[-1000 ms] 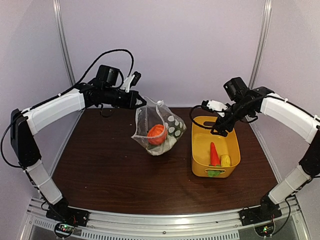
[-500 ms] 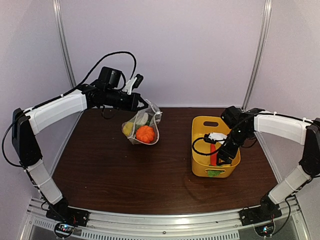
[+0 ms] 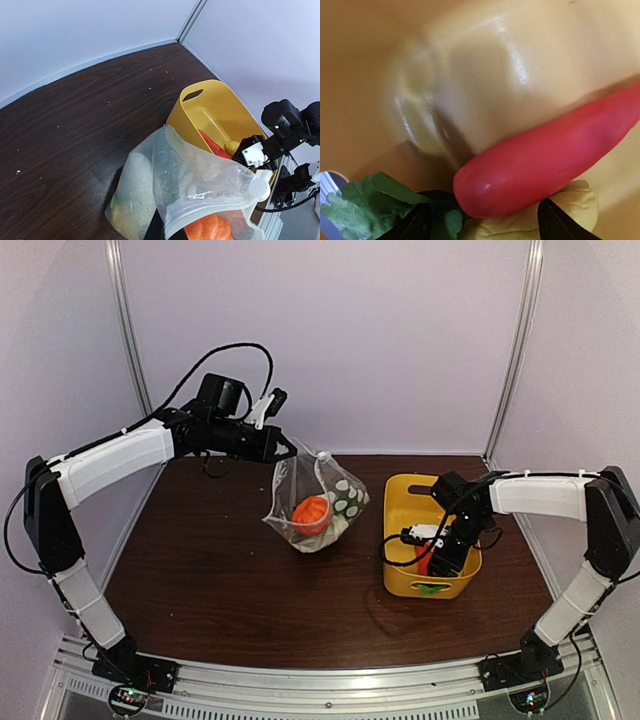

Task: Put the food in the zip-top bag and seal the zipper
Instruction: Adjust the fake vegetable in the bin.

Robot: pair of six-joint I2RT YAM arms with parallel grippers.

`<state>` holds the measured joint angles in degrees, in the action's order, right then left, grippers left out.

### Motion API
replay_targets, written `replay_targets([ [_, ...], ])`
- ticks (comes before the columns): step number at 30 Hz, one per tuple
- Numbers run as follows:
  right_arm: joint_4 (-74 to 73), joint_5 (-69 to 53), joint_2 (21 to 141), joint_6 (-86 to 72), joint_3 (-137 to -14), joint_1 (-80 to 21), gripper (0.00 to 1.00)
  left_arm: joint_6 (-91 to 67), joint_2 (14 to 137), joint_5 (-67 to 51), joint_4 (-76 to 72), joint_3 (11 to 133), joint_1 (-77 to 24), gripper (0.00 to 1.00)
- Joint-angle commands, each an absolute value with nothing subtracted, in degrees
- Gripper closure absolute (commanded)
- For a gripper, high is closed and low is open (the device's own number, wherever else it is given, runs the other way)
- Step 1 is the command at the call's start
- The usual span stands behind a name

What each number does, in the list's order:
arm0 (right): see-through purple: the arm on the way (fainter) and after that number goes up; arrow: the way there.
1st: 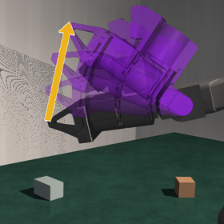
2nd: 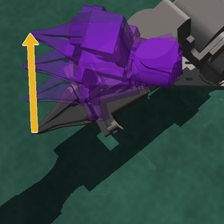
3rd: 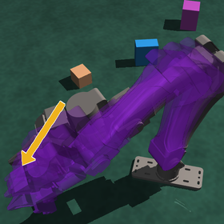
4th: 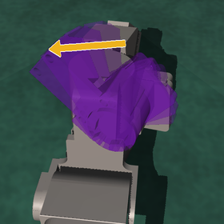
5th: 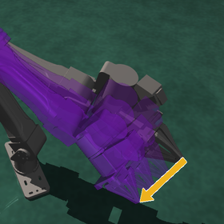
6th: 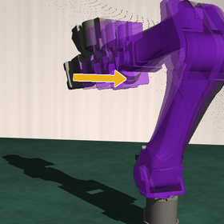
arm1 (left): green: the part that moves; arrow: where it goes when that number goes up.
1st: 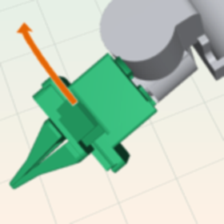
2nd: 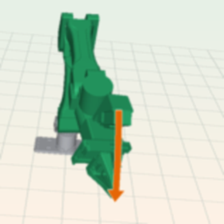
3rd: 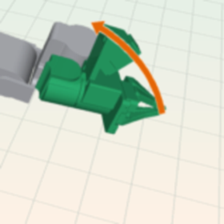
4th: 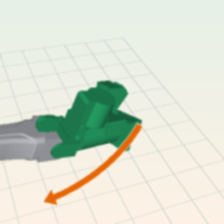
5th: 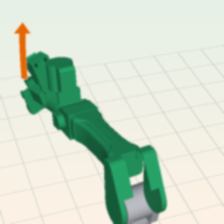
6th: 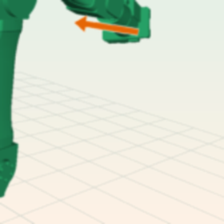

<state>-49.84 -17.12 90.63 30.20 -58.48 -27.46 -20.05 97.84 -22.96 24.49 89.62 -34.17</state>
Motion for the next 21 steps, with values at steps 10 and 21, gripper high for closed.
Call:
replay_targets([
  [10,-40.2,3.0,90.2,27.7,-60.2,-25.5,0.31,-20.4,97.2,-22.7,22.0,89.1,-34.0,1.00],
  [21,-45.8,-20.9,90.5,26.0,-66.3,-23.6,0.27,-20.5,97.4,-23.8,22.0,89.1,-34.1,1.00],
])
